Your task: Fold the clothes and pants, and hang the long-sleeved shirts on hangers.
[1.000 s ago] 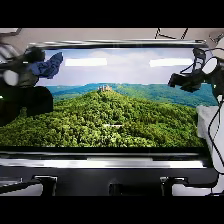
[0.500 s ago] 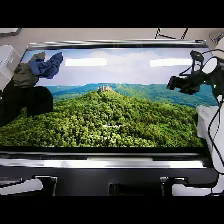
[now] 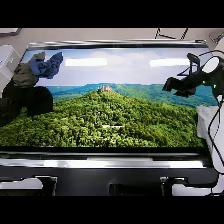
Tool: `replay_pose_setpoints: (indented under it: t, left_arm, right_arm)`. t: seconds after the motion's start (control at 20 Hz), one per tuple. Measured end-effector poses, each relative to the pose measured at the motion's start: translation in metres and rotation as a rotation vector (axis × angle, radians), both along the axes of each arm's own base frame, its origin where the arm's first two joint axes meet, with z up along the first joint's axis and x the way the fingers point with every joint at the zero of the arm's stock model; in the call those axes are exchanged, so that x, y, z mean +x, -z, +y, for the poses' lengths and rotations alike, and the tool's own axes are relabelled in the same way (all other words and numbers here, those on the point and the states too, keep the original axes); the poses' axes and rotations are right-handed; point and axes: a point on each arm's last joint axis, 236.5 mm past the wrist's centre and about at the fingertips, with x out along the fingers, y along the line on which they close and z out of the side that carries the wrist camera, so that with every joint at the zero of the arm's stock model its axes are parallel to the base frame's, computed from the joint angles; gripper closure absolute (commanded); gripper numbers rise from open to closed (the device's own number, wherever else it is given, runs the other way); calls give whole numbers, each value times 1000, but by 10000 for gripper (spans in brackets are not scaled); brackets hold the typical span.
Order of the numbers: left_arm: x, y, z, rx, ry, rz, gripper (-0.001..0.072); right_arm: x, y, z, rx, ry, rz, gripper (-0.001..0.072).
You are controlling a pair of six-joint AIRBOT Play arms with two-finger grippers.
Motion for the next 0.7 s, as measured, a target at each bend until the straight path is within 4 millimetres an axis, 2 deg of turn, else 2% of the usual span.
replay_pose_setpoints:
  t: [0.35,0.5,0.7]
  left_arm:
    - [21,-27,15,271,242,40,-4]
    - [22,-28,20,312,288,86,-4]
    - [13,-15,12,234,292,143,-4]
  right_arm:
    - [-6,1,4,20,8,31,38]
    - [-6,1,4,24,21,35,38]
    - [-6,1,4,29,35,39,38]
